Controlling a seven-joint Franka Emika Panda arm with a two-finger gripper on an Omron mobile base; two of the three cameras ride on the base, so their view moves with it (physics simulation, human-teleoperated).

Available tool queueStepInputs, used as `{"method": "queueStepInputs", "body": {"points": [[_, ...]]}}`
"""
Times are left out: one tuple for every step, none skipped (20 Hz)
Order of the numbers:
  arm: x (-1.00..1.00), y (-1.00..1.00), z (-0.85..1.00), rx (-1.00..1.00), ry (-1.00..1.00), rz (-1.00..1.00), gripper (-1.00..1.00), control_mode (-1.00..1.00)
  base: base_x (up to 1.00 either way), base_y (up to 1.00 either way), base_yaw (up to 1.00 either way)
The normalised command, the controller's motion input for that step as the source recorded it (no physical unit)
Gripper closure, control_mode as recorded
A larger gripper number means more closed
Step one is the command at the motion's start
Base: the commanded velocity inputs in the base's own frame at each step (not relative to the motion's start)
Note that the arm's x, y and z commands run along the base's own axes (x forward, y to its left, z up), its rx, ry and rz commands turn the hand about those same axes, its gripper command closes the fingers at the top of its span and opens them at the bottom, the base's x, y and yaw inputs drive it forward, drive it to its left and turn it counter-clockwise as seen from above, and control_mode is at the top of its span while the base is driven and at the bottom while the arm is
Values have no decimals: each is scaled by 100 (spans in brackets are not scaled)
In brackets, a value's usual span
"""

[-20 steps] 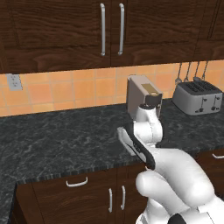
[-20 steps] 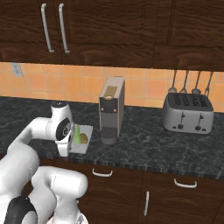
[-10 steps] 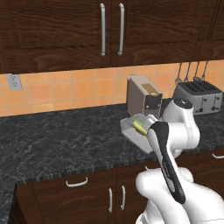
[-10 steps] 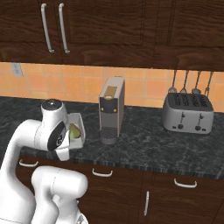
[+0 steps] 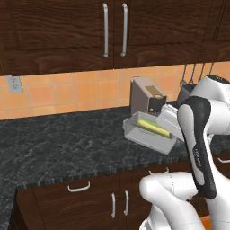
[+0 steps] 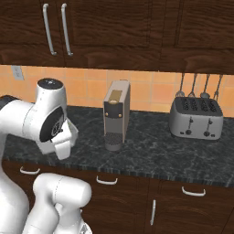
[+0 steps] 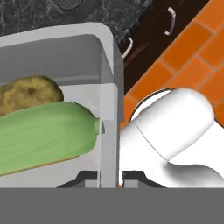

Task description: Take the meat container that has the shrimp and place it on the second highest rack of the freezer. Then take the vegetable container that has the corn and potato and place it on the highest rack of the freezer.

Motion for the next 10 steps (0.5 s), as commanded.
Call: {"method": "queueStepInputs", "body": {"points": [[-88,1,94,-7,-5,16,100,-100,0,0,0],[-81,14,66,-11,-5,13,100,-100,0,0,0],[-69,16,29,-13,-8,9,100,-100,0,0,0],[-44,20,11,-13,-6,4,100,-100,0,0,0],[-37,19,0,-13,-9,0,100,-100,0,0,0],[-48,17,0,-12,-15,0,100,-100,0,0,0],[-50,11,0,-12,-15,0,100,-100,0,0,0],[-44,2,2,-11,-13,0,100,-100,0,0,0],[-34,0,0,-10,-6,0,100,-100,0,0,0],[-48,0,0,-7,-8,0,100,-100,0,0,0]]}}
